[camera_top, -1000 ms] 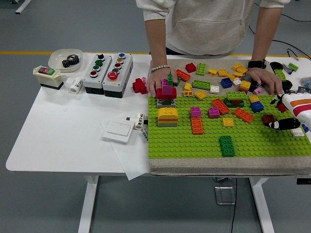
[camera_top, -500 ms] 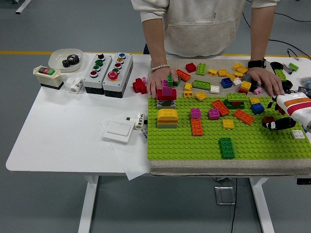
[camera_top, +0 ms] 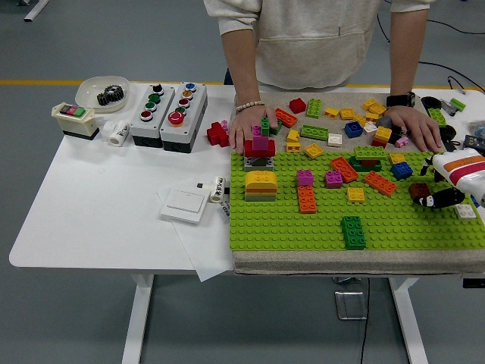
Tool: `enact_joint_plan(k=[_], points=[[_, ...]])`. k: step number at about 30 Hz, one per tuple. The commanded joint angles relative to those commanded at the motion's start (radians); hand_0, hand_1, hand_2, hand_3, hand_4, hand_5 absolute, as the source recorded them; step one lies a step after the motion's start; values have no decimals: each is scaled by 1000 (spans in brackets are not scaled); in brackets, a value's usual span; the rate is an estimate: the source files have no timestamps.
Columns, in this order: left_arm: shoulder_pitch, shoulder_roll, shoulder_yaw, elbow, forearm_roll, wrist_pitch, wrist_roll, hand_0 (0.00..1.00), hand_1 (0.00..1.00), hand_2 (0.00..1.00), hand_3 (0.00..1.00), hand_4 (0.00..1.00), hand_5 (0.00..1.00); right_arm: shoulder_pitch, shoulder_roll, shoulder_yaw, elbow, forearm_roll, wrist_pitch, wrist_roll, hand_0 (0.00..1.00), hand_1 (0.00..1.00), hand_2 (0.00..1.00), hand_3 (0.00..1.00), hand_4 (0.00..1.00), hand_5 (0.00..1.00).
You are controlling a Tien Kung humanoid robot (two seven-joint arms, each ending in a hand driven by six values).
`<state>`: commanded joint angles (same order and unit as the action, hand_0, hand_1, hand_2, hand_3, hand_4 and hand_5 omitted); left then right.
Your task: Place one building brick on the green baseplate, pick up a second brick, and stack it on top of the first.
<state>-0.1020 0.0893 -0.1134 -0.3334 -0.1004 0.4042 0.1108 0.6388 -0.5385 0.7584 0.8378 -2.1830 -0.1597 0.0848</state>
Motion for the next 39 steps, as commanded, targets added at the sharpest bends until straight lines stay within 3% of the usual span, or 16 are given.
enact_joint_plan(k=[9,10,15,16,39], points=[[-5,0,4,-1,-7,0,-4,817,787,776,599,671,680,19,0,-24,-32,-14,-1,10,309,367,436,580,874,543],[-5,0,4,-1,-7,0,-4,817,788,776,599,671,679,19,0,-24,-33,-14,-2,10,304,362,433,563,823,557],[-9,0,5,-2,-8,0,-4,817,788,776,599,671,679,22,4,-28,-38,-14,-10,9,304,362,433,563,823,557],[-9,0,6,-2,-8,0,-5,817,787,776,599,670,677,23,4,-29,-39,-14,-10,10,304,362,434,550,776,568],[-15,-1,9,-2,-17,0,-6,815,786,776,600,671,677,22,12,-48,-50,-13,-27,26,298,358,437,549,771,564]])
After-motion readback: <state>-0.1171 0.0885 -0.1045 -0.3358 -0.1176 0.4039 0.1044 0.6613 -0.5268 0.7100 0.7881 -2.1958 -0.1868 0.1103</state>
